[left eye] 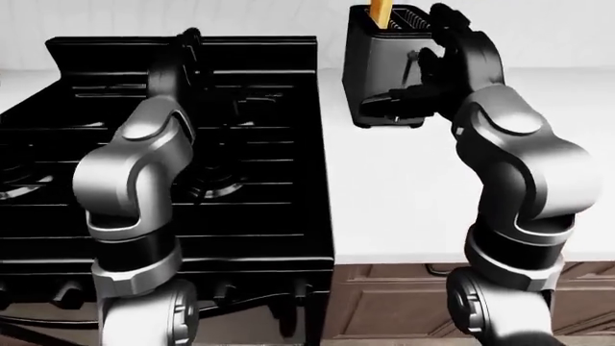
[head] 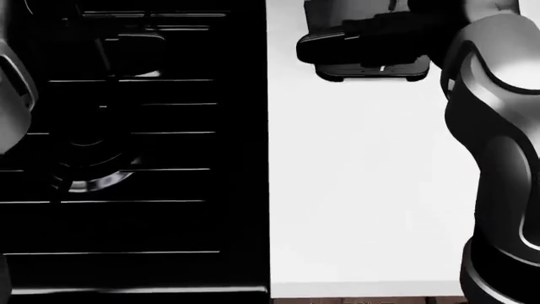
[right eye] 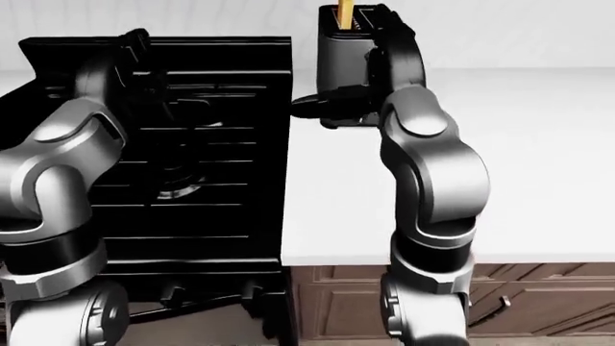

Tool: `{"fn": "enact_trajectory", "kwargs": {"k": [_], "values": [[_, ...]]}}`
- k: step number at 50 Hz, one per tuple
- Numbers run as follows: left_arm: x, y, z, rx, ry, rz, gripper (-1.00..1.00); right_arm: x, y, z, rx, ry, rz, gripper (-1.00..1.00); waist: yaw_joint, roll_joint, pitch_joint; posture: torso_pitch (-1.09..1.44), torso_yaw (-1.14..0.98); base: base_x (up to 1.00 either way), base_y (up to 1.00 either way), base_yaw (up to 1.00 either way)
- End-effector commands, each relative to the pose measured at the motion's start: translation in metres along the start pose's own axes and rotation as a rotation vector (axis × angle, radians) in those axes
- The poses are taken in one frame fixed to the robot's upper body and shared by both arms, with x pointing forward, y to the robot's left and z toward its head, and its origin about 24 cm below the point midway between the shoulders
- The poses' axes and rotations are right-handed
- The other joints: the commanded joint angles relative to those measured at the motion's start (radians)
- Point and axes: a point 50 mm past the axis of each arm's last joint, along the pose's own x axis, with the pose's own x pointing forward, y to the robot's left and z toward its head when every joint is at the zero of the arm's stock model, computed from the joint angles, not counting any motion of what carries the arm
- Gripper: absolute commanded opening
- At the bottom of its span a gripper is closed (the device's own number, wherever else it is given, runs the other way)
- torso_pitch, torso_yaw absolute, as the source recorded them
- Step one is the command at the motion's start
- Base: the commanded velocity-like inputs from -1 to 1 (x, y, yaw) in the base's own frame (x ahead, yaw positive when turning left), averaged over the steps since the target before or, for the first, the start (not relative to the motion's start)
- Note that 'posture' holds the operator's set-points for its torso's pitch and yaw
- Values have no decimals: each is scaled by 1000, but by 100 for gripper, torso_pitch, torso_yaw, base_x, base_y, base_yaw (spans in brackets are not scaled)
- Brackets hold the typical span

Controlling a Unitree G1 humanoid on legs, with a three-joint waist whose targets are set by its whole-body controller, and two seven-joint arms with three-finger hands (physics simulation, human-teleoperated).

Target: Push down the lever of the toaster to turn it on.

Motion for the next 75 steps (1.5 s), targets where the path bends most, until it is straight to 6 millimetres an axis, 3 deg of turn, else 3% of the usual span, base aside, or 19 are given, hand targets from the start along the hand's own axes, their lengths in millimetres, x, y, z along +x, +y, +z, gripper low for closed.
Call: {"fn": "enact_trajectory", "kwargs": {"k": [1,4,22,28,44,45,48,49,52,55,56,57,58,61,64,66,67,68,75], "values": [[-3,-1,14,4,-56,-2,100,-2,-2,12,3,-58,-9,100,1,15,-23,0,0,0,0,0],[-3,0,13,5,-56,1,100,-2,-2,13,2,-59,-11,100,-1,20,-39,0,0,0,0,0],[0,-3,13,16,-32,-6,100,-1,-4,18,0,-60,-12,100,-20,37,-34,-1,0,0,0,0],[0,-3,12,13,-33,-10,100,1,-3,17,-2,-57,-10,100,-21,38,-53,-6,0,0,0,0],[1,-2,9,12,-34,-2,100,8,-3,8,7,-42,-13,100,-19,39,-65,-6,0,0,0,0],[1,-2,9,10,-34,-2,100,8,-3,8,5,-41,-13,100,-20,44,-86,-6,0,13,0,0],[1,-2,8,12,-32,-1,100,8,-3,8,4,-40,-12,100,-23,38,-37,-6,0,32,0,0],[1,-2,8,12,-33,-1,100,8,-3,8,5,-41,-14,100,-23,39,-34,-6,0,37,0,0],[2,-3,9,13,-34,-3,100,9,-4,9,7,-45,-16,100,-19,25,-55,-6,0,27,0,0],[1,-4,10,13,-35,-4,100,9,-4,12,10,-49,-15,100,-12,-14,-81,-6,0,13,0,0],[1,-4,11,14,-36,-5,100,9,-4,12,7,-51,-15,100,-19,3,-79,-6,0,20,0,0],[1,-4,11,14,-36,-4,100,9,-4,13,5,-51,-14,100,-17,-11,-72,-6,0,38,0,0],[1,-4,11,14,-36,-4,100,9,-4,13,4,-50,-14,100,-20,-9,-54,-6,0,48,0,0],[1,-4,12,14,-38,-4,100,11,-5,12,3,-42,-18,100,-22,13,-36,-6,0,49,0,0],[2,-5,11,14,-38,-5,100,12,-3,14,6,-45,-14,100,-28,16,-44,-6,0,7,0,0],[2,-4,11,13,-39,-5,100,12,-3,16,3,-47,-13,100,-32,45,-50,-6,0,0,0,0],[2,-4,11,12,-40,-5,100,12,-3,17,1,-50,-13,100,-34,73,-54,-6,0,0,0,0],[2,-4,11,11,-41,-6,100,12,-3,18,-3,-51,-15,100,-38,47,-53,-6,0,0,0,0],[-1,-4,13,2,-31,-9,100,9,-3,27,-17,-62,-21,100,-30,35,-79,-11,0,0,0,0]]}}
